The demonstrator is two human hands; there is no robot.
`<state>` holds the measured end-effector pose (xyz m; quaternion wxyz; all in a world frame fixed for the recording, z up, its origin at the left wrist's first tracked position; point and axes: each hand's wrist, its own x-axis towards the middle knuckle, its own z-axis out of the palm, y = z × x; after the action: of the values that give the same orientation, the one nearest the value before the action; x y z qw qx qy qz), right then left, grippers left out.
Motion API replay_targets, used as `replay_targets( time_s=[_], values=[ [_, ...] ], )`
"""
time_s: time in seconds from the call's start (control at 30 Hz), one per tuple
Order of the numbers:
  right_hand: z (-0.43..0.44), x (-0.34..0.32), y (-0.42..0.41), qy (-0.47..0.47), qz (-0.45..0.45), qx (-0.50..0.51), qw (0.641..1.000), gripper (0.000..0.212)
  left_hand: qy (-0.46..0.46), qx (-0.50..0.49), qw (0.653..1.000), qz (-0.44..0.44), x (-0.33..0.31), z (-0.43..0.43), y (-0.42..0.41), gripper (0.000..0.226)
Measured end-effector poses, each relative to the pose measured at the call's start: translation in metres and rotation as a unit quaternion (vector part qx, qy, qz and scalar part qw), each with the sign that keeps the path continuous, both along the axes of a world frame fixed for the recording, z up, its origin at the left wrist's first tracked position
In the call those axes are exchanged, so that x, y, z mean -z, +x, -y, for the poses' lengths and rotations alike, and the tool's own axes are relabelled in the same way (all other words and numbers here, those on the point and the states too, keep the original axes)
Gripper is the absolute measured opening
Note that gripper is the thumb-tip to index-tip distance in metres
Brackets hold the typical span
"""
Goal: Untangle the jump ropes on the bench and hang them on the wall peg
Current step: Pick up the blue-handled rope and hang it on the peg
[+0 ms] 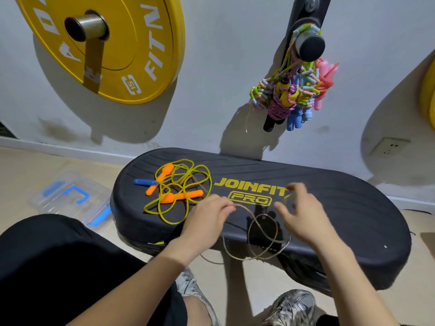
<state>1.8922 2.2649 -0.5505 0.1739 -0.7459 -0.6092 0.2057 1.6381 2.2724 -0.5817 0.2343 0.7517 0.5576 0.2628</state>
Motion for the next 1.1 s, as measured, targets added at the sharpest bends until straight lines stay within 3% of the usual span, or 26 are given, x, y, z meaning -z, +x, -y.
replay_targets(
  time_s=[0.03, 0.1, 0.17, 0.23, 0.3, 0.37, 0.47, 0.57, 0.63, 0.7, 0.77, 0.83, 0.9, 0.97, 1.03, 1.07, 1.1],
  values=[
    [0.000, 0.003, -0.010, -0.031, 0.031, -0.025, 0.999, 0.037, 0.009, 0.031, 0.999, 0.024, -0.003, 0.005, 0.008, 0.019],
    [0.001, -0.001, -0.032, -0.005, 0.035, -0.034, 0.999, 0.036, 0.006, 0.052, 0.995, 0.080, -0.007, 0.014, 0.020, 0.017],
    [0.002, -0.008, -0.043, 0.058, -0.082, -0.055, 0.993, 0.047, -0.028, 0.035, 0.989, 0.141, -0.007, 0.018, 0.026, 0.017],
    [0.002, -0.016, -0.045, 0.024, -0.160, -0.130, 0.978, 0.051, -0.078, 0.019, 0.977, 0.197, -0.007, 0.017, 0.027, 0.018],
    [0.003, -0.019, -0.043, -0.012, -0.122, -0.198, 0.972, 0.045, -0.123, 0.015, 0.954, 0.273, -0.010, 0.014, 0.024, 0.015],
    [0.002, -0.017, -0.038, 0.008, -0.056, -0.216, 0.975, 0.035, -0.141, 0.033, 0.946, 0.289, -0.011, 0.012, 0.018, 0.011],
    [-0.001, -0.018, -0.035, 0.063, -0.045, -0.226, 0.971, 0.030, -0.107, 0.042, 0.981, 0.159, 0.000, 0.010, 0.011, 0.037],
    [-0.001, -0.027, -0.035, 0.061, -0.309, -0.196, 0.929, 0.030, -0.105, 0.063, 0.992, 0.023, 0.010, 0.007, 0.006, 0.068],
    [0.000, -0.033, -0.036, 0.070, -0.427, -0.158, 0.888, 0.033, -0.113, 0.081, 0.989, -0.057, 0.016, 0.004, 0.002, 0.055],
    [0.000, -0.039, -0.035, 0.099, -0.471, -0.116, 0.869, 0.032, -0.120, 0.059, 0.986, -0.095, 0.023, 0.002, 0.000, 0.031],
    [0.000, -0.043, -0.033, 0.143, -0.515, -0.076, 0.842, 0.029, -0.114, 0.004, 0.988, -0.105, 0.029, 0.001, -0.003, 0.023],
    [0.001, -0.050, -0.035, 0.178, -0.596, -0.015, 0.783, 0.031, -0.076, -0.044, 0.988, -0.126, 0.033, -0.002, -0.007, 0.019],
    [0.003, -0.057, -0.034, 0.183, -0.695, 0.059, 0.693, 0.032, -0.047, -0.062, 0.987, -0.143, 0.035, -0.009, -0.013, 0.022],
    [0.002, -0.062, -0.026, 0.181, -0.741, 0.118, 0.635, 0.030, -0.065, -0.075, 0.985, -0.144, 0.039, -0.019, -0.023, 0.027],
    [0.000, -0.063, -0.015, 0.172, -0.738, 0.168, 0.630, 0.027, -0.092, -0.063, 0.982, -0.155, 0.045, -0.030, -0.035, 0.034],
    [-0.001, -0.061, -0.010, 0.175, -0.710, 0.191, 0.655, 0.025, -0.099, -0.049, 0.981, -0.160, 0.048, -0.033, -0.039, 0.036],
    [-0.001, -0.057, -0.005, 0.188, -0.648, 0.206, 0.708, 0.022, -0.100, -0.041, 0.982, -0.156, 0.050, -0.035, -0.042, 0.036]
  ],
)
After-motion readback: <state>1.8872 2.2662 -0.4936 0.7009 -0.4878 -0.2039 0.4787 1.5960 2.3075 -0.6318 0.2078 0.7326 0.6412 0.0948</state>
